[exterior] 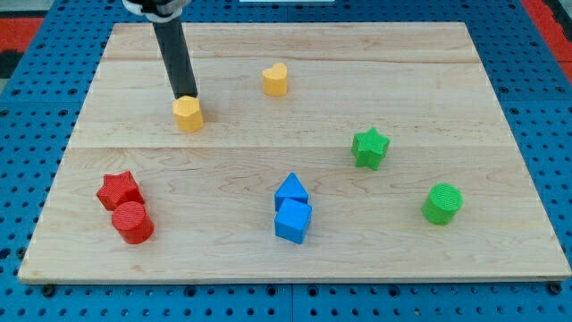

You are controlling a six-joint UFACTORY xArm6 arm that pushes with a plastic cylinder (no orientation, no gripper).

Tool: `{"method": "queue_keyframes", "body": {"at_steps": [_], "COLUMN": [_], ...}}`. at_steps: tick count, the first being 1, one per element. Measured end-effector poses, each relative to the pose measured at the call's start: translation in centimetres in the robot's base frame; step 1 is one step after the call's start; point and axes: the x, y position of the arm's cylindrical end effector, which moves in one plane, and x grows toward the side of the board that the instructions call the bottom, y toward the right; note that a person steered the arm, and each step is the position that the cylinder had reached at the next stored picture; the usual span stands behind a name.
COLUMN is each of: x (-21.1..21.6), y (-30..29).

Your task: Place arm in between the green star and triangle

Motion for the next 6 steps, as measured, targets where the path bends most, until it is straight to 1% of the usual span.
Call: {"method": "queue_keyframes", "body": {"at_steps": [1, 2, 3, 4, 5, 6], "x": [1.1, 1.4, 2.3, 7.5, 11.2, 12.1], "y": [2.7, 2.9, 6.5, 12.5, 16.1, 20.3]}}
